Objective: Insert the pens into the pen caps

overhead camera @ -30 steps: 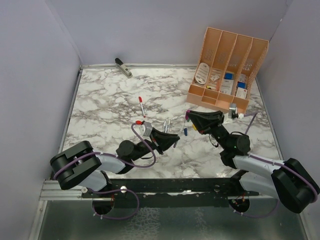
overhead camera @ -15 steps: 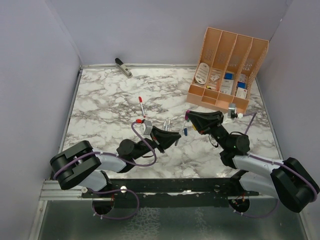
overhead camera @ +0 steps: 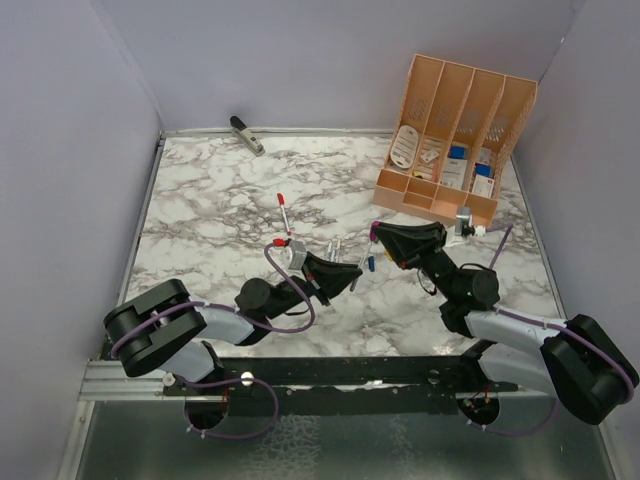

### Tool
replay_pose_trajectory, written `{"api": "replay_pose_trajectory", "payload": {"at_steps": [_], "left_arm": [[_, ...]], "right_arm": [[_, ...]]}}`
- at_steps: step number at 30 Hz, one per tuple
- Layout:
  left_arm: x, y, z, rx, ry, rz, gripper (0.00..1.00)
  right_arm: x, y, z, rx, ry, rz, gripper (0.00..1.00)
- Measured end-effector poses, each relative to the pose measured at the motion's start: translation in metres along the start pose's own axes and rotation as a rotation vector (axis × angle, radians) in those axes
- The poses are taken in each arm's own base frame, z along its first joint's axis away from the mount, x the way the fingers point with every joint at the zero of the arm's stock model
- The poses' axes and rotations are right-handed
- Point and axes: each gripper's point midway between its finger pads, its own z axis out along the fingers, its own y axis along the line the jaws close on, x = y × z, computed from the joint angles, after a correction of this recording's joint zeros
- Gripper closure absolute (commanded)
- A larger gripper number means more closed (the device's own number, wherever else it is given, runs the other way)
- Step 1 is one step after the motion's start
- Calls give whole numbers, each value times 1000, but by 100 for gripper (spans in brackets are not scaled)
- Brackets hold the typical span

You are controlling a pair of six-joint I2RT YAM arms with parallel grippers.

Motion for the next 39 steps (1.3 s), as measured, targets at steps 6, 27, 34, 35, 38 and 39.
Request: {"api": "replay_pose_trajectory", "payload": {"at_steps": [6, 27, 34, 35, 38, 39], "left_arm": [[2, 0, 0, -1, 3, -2, 100], [-3, -2, 6, 9, -10, 9, 100], [-5, 0, 6, 1, -16, 29, 100], [-5, 1, 6, -4, -19, 35, 100], [-7, 4, 7, -17, -28, 47, 100], [-8, 4, 7, -21, -31, 51, 100]], "right_arm": [[4, -2, -3, 8, 10, 4, 99], [14, -8, -6, 32, 37, 45, 99], [15, -9, -6, 35, 40, 62, 99], [15, -9, -6, 35, 39, 65, 99], [15, -8, -5, 33, 40, 67, 99], [16, -8, -4, 32, 40, 68, 99]]}}
